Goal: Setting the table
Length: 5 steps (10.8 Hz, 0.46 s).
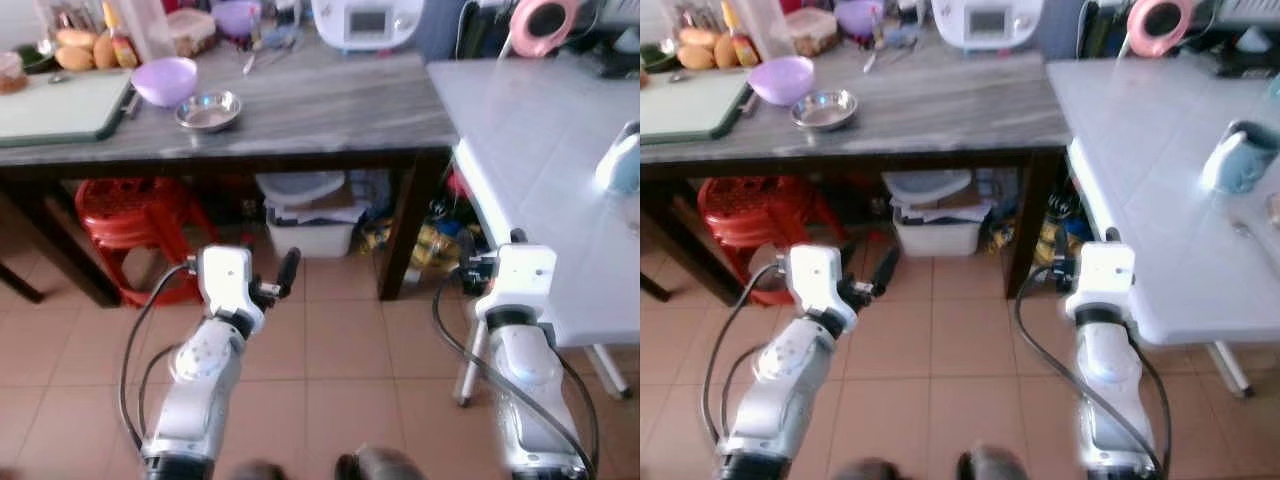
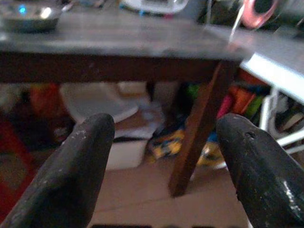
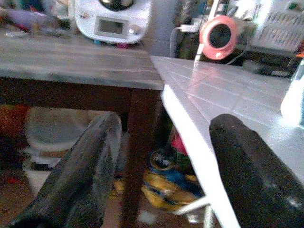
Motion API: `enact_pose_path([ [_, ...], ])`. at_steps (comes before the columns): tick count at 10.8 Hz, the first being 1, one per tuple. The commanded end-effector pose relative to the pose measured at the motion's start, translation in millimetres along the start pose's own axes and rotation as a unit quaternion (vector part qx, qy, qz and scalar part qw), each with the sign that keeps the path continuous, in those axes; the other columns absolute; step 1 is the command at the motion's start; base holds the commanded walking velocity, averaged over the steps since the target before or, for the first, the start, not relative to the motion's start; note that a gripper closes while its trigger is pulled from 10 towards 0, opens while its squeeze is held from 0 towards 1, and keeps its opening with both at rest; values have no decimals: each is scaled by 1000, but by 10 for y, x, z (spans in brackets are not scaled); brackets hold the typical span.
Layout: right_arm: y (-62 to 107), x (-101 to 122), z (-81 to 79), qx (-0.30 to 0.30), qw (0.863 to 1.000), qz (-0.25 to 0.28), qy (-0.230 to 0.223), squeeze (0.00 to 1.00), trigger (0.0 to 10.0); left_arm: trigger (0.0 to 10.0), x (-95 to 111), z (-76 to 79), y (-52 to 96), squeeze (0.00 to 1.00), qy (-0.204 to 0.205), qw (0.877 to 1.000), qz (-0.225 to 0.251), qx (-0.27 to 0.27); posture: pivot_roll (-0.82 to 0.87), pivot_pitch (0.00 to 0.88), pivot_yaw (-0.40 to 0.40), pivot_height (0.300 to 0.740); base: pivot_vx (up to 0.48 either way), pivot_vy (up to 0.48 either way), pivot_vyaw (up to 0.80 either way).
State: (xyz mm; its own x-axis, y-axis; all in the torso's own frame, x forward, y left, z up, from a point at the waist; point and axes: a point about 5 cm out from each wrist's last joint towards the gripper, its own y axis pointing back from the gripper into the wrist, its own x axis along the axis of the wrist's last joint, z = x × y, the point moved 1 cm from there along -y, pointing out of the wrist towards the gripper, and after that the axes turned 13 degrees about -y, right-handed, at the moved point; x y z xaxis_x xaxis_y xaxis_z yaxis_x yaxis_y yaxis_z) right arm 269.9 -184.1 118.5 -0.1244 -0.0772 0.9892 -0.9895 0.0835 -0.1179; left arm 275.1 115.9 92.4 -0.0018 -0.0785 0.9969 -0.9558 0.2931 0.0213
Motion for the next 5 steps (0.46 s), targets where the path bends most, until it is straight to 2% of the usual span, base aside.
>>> enact_pose_path([
  [1, -14, 27, -4, 5, 1000, 4, 1, 0, 10000, 10000, 23, -18, 1, 0, 0, 1000, 3, 4, -100, 64, 61, 740, 0, -379, 0],
  [5, -42, 49, -22, 12, 1000, 10, -1, 0, 10000, 10000, 27, -24, -10, 0, -4, 1000, 3, 3, -100, 63, 65, 740, 0, -378, 0],
])
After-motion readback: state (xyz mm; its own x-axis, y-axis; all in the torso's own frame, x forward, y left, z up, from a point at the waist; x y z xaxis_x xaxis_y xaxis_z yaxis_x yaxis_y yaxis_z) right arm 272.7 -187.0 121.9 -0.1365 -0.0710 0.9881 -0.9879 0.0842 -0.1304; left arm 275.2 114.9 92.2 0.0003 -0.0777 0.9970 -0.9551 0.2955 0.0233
